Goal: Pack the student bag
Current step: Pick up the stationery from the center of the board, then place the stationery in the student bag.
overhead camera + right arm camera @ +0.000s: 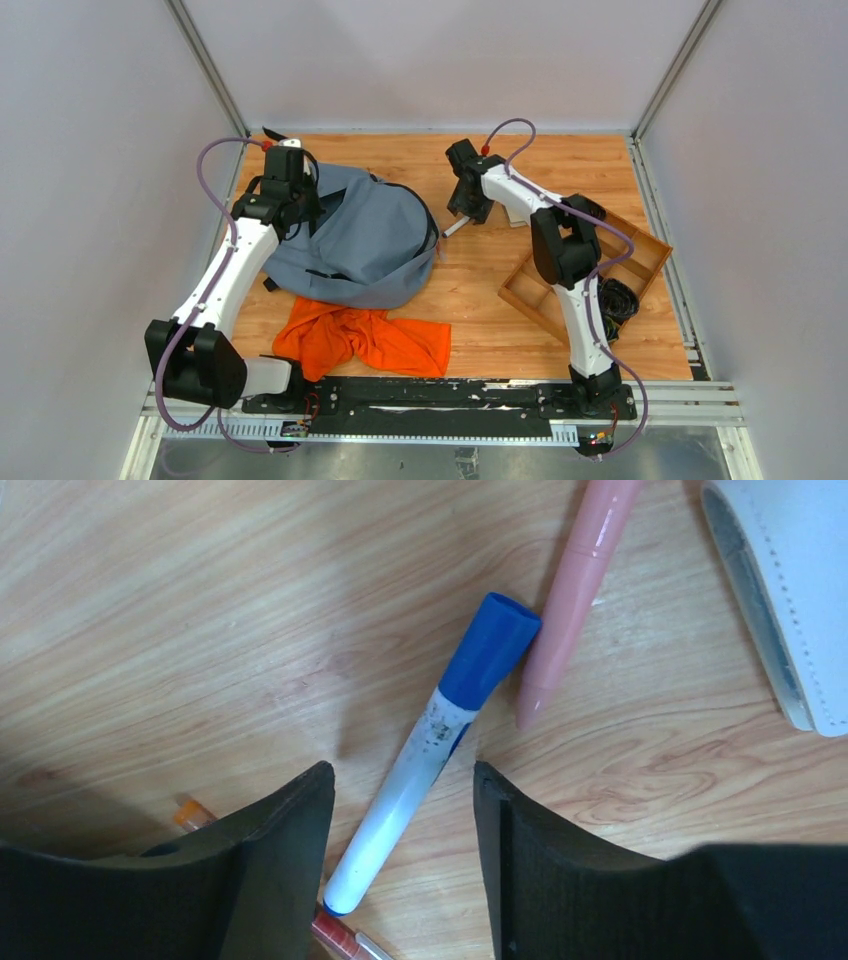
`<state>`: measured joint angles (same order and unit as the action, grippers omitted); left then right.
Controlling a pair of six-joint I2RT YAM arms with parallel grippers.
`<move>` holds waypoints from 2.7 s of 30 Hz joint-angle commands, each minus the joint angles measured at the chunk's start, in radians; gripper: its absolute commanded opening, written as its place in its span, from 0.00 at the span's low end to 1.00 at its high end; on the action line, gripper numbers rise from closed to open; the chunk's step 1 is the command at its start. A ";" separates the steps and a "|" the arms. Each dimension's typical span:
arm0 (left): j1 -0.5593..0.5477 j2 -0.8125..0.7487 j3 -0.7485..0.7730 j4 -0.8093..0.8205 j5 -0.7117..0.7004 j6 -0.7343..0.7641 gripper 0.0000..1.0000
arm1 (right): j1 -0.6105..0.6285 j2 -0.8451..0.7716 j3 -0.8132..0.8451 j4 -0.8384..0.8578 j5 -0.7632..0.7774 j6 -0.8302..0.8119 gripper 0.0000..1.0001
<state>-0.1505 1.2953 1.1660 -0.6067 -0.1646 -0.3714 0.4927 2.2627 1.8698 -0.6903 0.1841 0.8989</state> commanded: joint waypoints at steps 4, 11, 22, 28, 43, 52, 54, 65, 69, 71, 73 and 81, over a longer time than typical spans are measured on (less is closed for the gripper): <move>0.009 -0.005 0.010 0.037 0.033 -0.009 0.00 | 0.009 -0.006 -0.038 -0.022 0.002 -0.038 0.26; 0.009 -0.014 0.028 0.029 0.046 -0.003 0.00 | 0.010 -0.133 -0.143 0.130 -0.150 -0.160 0.00; 0.010 -0.018 0.049 0.031 0.104 0.051 0.00 | 0.036 -0.496 -0.420 0.562 -0.528 -0.293 0.00; 0.011 -0.022 0.047 0.053 0.176 0.041 0.00 | 0.139 -0.377 -0.279 0.643 -0.812 -0.252 0.00; 0.012 -0.005 0.026 0.104 0.323 -0.003 0.00 | 0.268 -0.164 -0.120 0.682 -0.988 -0.081 0.00; 0.014 -0.003 -0.013 0.125 0.409 0.024 0.00 | 0.223 -0.005 0.033 0.735 -0.954 0.174 0.00; 0.014 -0.006 -0.018 0.122 0.424 0.032 0.00 | 0.212 -0.005 0.041 0.732 -0.899 0.207 0.00; 0.014 -0.024 -0.036 0.111 0.429 0.031 0.00 | 0.190 0.052 0.110 0.717 -0.592 0.414 0.00; 0.014 -0.032 -0.045 0.130 0.474 0.018 0.00 | 0.204 0.108 0.186 0.705 -0.526 0.454 0.03; 0.014 -0.036 -0.045 0.136 0.478 0.018 0.00 | 0.214 0.122 0.216 0.706 -0.524 0.457 0.15; 0.014 -0.034 -0.040 0.133 0.474 0.023 0.00 | 0.219 0.108 0.181 0.746 -0.516 0.467 0.28; 0.014 -0.018 -0.035 0.126 0.470 0.021 0.00 | 0.223 0.029 0.068 0.838 -0.562 0.436 0.52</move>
<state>-0.1329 1.2984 1.1229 -0.4873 0.2379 -0.3481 0.7158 2.3600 2.0010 0.0601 -0.4141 1.3460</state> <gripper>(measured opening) 0.027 0.514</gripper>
